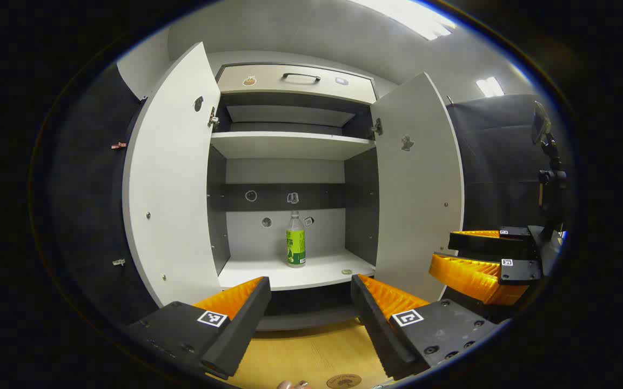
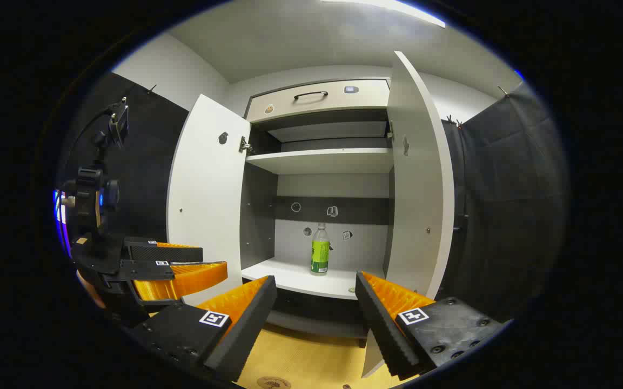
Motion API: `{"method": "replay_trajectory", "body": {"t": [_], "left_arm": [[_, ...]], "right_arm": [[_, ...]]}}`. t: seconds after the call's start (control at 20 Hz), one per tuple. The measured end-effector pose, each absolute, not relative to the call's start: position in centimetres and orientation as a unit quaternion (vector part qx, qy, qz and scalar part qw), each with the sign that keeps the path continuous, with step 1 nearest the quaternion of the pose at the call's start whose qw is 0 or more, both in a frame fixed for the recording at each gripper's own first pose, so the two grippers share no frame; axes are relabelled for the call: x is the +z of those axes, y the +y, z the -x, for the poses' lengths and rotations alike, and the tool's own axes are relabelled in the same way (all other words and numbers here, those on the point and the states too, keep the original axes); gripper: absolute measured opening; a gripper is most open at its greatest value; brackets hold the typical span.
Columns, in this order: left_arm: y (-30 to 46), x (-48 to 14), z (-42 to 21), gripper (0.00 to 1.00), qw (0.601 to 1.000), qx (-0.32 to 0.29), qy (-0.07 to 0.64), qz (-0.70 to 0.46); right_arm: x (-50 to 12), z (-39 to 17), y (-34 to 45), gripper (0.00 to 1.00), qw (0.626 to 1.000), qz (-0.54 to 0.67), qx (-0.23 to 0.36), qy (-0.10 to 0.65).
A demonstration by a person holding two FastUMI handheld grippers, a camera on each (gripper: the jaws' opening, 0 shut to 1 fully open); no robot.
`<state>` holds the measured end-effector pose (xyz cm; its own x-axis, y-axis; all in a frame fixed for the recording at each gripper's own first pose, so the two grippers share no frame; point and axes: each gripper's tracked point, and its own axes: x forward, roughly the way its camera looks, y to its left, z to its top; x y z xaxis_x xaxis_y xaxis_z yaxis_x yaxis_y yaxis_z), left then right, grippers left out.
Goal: Grasp the bottle in the cabinet with the left hand and place it on the coaster, then close the right door with the right hand and the left door with the left hand.
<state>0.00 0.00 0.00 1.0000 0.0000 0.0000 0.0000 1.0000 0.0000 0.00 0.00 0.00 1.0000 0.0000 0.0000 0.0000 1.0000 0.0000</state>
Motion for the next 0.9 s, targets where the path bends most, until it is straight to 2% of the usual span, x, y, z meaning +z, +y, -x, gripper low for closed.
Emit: {"method": "replay_trajectory", "body": {"t": [0.9], "left_arm": [[2.2, -0.5, 0.0, 0.95, 1.0, -0.006, 0.001, 0.007]], "right_arm": [[0.2, -0.7, 1.8, 0.97, 1.0, 0.013, -0.004, -0.002]]}}
